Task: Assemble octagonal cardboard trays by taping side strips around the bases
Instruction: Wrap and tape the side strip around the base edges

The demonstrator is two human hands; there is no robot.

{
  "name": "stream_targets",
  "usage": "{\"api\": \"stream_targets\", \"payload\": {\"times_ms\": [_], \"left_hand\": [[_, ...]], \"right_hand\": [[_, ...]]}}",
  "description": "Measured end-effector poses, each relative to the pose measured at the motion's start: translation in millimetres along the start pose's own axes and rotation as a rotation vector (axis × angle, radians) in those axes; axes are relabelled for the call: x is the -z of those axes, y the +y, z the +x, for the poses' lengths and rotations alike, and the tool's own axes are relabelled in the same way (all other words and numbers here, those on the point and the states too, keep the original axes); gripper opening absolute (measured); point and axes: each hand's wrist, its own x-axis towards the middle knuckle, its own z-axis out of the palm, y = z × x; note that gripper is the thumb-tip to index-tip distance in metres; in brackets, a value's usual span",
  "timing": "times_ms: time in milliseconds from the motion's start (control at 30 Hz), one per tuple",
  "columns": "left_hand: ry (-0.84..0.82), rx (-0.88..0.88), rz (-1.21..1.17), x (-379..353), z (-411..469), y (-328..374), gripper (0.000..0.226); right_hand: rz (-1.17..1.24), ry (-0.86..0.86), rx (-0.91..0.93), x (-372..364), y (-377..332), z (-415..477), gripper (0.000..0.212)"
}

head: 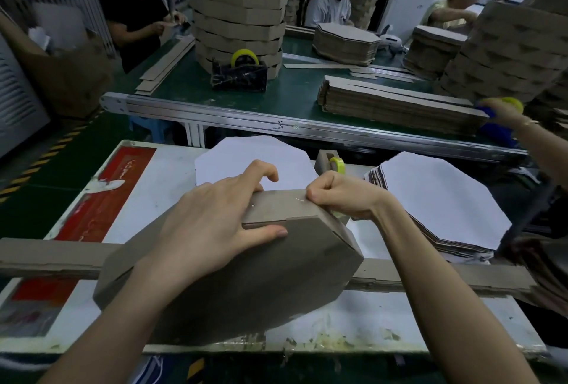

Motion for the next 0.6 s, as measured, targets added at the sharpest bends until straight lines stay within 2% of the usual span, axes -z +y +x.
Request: {"api": "stream_targets", "payload": {"times_ms": [133, 200, 267, 367, 400, 467, 533, 600], "left_hand": [[-0.026, -0.025, 0.033, 0.7, 3.8, -0.3, 0.060], [-0.037, -0.059, 0.075, 3.1, 4.4, -3.9, 0.057], [-0.085, -0.093, 0.134, 6.5, 5.6, -6.9, 0.059], [-0.155, -0.107, 0.201, 7.7, 10.6, -7.9, 0.055], [-0.168, -0.106, 0.209, 6.9, 12.8, -6.9, 0.053], [-0.184, -0.105, 0.213, 4.8, 16.7, -4.7, 0.050], [-0.190, -0.112, 0.215, 2.9, 20.8, -4.3, 0.049], [-0.202, -0.118, 0.207, 2.6, 24.9, -6.5, 0.044]], "right_hand": [[0.156, -0.155, -0.033, 16.1, 14.2, 8.4, 0.016], [0.212, -0.180, -0.072, 29.3, 30.3, 8.4, 0.012], [0.189, 0.025, -0.173, 40.4, 53.0, 8.3, 0.013], [-0.012, 0.644, -0.364, 58.0, 93.6, 17.6, 0.016], [-0.034, 0.791, -0.411, 63.3, 106.8, 21.0, 0.014], [-0.102, 0.899, -0.546, 72.4, 128.8, 25.4, 0.013], [-0.188, 0.907, -0.707, 81.7, 150.0, 27.3, 0.014], [-0.202, 0.903, -0.827, 86.0, 164.5, 28.8, 0.026]]}}
